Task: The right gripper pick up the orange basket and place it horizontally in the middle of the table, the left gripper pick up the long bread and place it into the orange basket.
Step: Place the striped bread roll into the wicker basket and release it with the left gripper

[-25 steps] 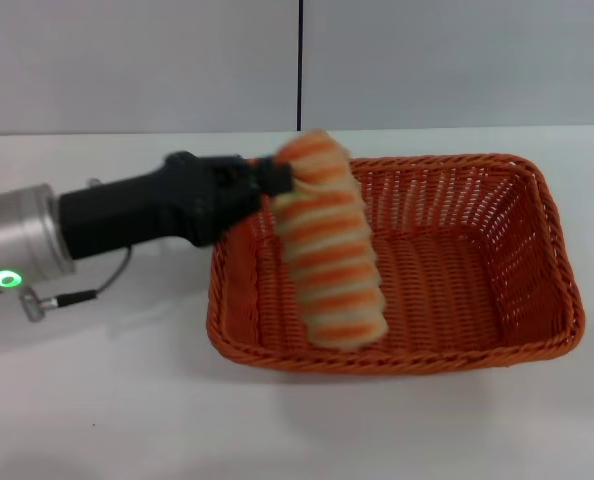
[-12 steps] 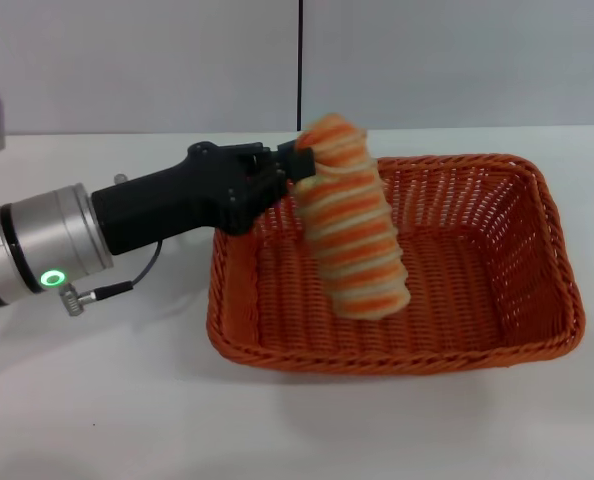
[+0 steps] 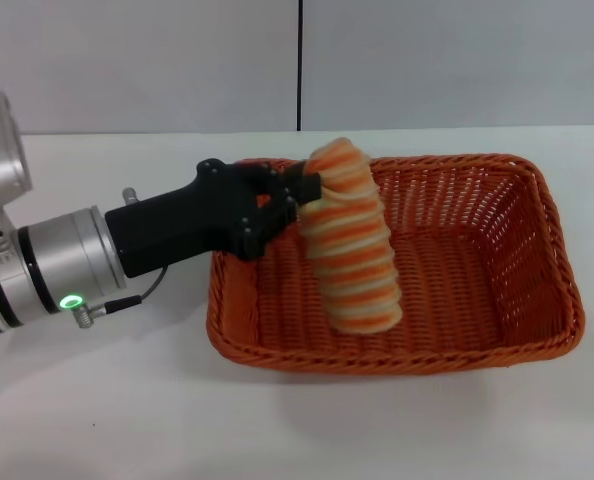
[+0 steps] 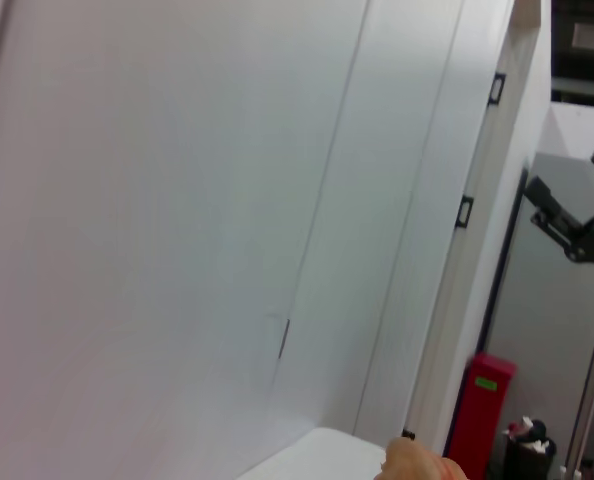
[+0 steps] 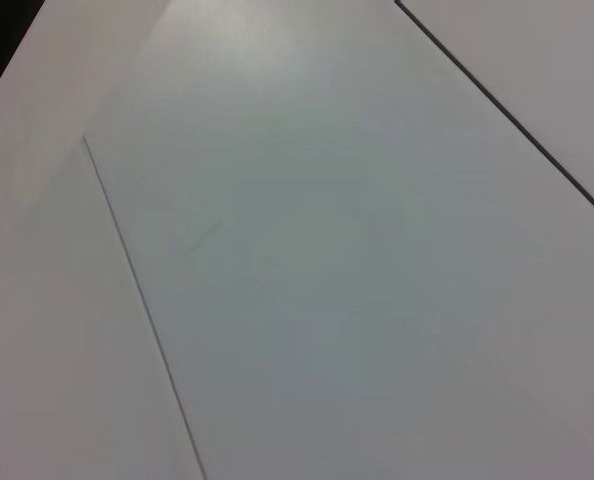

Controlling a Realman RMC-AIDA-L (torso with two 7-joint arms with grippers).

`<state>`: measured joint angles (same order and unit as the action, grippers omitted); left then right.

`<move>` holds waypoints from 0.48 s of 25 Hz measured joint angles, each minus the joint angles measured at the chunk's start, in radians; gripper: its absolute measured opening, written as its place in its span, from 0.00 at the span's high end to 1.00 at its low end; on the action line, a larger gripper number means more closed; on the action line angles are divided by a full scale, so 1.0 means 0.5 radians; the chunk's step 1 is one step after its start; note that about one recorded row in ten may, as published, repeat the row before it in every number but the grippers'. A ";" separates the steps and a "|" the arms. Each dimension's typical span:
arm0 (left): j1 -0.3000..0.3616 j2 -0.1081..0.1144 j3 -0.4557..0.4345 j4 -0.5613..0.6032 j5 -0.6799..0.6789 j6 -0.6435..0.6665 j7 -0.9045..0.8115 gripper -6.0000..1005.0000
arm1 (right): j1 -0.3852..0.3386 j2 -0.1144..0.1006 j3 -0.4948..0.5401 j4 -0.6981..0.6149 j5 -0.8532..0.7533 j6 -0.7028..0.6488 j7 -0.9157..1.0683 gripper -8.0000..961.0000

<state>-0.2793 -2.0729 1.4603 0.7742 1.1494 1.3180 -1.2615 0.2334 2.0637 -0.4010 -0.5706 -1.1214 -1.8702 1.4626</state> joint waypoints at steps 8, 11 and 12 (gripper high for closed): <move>0.002 0.016 -0.003 0.014 -0.019 0.025 0.057 0.86 | 0.000 -0.003 0.000 0.000 -0.005 0.028 -0.046 0.16; -0.003 0.020 -0.009 0.014 -0.015 0.023 0.038 0.74 | 0.009 -0.005 -0.003 0.000 -0.019 0.040 -0.061 0.16; -0.002 0.021 -0.010 0.014 -0.013 0.022 0.037 0.69 | 0.012 -0.005 -0.003 -0.001 -0.021 0.045 -0.062 0.16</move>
<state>-0.2802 -2.0626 1.4552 0.7814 1.1429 1.3289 -1.2430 0.2397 2.0614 -0.4026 -0.5709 -1.1318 -1.8476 1.4317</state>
